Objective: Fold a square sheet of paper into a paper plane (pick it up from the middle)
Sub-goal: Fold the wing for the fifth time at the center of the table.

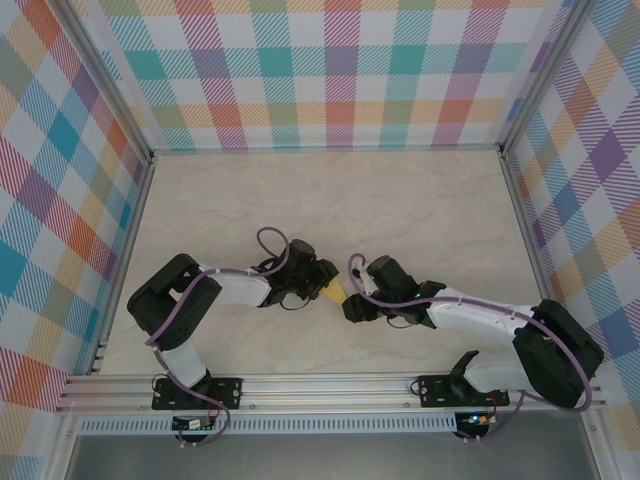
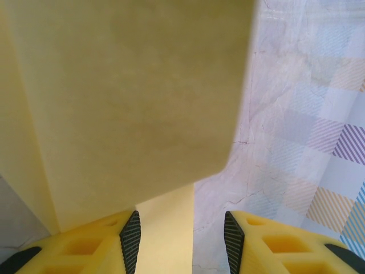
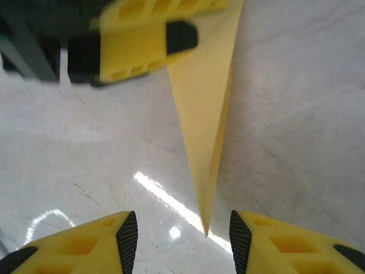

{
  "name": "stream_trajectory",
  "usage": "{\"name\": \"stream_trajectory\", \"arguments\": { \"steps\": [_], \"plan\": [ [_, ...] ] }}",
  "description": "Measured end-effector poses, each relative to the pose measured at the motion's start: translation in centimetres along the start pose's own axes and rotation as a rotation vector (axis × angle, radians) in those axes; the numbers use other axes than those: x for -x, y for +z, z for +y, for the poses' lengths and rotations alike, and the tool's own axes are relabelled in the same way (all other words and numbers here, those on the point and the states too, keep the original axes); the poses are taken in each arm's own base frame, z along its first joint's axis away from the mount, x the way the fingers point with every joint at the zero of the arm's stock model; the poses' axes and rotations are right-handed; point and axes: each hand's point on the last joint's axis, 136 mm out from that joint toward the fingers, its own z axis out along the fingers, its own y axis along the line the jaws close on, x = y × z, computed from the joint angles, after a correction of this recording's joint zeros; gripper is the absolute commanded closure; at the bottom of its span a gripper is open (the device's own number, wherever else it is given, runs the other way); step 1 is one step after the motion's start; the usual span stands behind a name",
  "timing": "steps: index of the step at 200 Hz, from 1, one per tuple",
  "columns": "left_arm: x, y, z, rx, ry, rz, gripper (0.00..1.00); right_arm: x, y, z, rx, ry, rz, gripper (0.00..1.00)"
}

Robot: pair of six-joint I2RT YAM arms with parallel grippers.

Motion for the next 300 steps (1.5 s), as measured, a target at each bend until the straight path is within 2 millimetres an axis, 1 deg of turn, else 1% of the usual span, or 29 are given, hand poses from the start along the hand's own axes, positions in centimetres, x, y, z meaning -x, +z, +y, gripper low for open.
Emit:
{"name": "stream_trajectory", "arguments": {
  "steps": [5, 14, 28, 41, 61, 79, 91, 105, 153, 165, 198, 229, 261, 273, 289, 300],
  "plan": [
    [0.0, 0.0, 0.0, 0.000, 0.000, 0.000, 0.54, 0.5, -0.1, -0.1, 0.018, 0.034, -0.009, 0.58],
    [0.0, -0.1, 0.1, -0.001, 0.000, -0.001, 0.54, 1.2, -0.2, -0.4, 0.051, 0.097, -0.019, 0.59],
    [0.0, -0.1, 0.1, 0.000, 0.001, -0.003, 0.54, 1.6, 0.2, -0.7, 0.091, 0.181, -0.002, 0.66],
    [0.0, -0.1, 0.1, -0.001, 0.000, -0.003, 0.54, 1.5, 1.0, -0.8, 0.122, 0.250, 0.044, 0.71],
    [0.0, -0.1, 0.1, -0.003, 0.001, -0.004, 0.54, 1.3, 2.5, -0.9, 0.146, 0.324, 0.113, 0.72],
    [0.0, -0.1, 0.1, -0.004, 0.001, -0.004, 0.54, 0.7, 3.2, -0.8, 0.158, 0.356, 0.150, 0.72],
    [0.0, -0.1, 0.1, -0.004, 0.001, -0.004, 0.54, 0.4, 3.5, -0.9, 0.161, 0.370, 0.167, 0.80],
    [0.0, -0.1, 0.1, -0.004, 0.001, -0.004, 0.54, 0.1, 3.7, -0.9, 0.166, 0.380, 0.181, 0.83],
    [0.0, -0.1, 0.1, -0.003, 0.001, -0.004, 0.54, -0.1, 3.7, -0.8, 0.176, 0.385, 0.194, 0.80],
    [0.0, -0.1, 0.1, -0.003, 0.001, -0.004, 0.54, 0.0, 3.7, -0.9, 0.175, 0.386, 0.191, 0.78],
    [0.0, -0.1, 0.1, -0.004, 0.001, -0.004, 0.54, 0.5, 3.1, -0.8, 0.182, 0.375, 0.168, 0.77],
    [0.0, -0.2, 0.1, -0.004, 0.001, -0.004, 0.54, 0.9, 2.6, -0.5, 0.201, 0.367, 0.158, 0.81],
    [0.0, -0.2, 0.1, -0.003, 0.001, -0.004, 0.54, 0.5, 2.6, -0.5, 0.209, 0.361, 0.171, 0.83],
    [0.0, -0.2, 0.1, -0.003, 0.001, -0.004, 0.54, 0.4, 2.6, -0.4, 0.213, 0.357, 0.174, 0.86],
    [0.0, -0.2, 0.1, -0.003, 0.001, -0.004, 0.54, 0.2, 2.6, -0.5, 0.215, 0.353, 0.179, 0.86],
    [0.0, -0.2, 0.1, -0.003, 0.001, -0.004, 0.54, 0.0, 2.6, -0.5, 0.215, 0.352, 0.183, 0.88]
  ]
}}
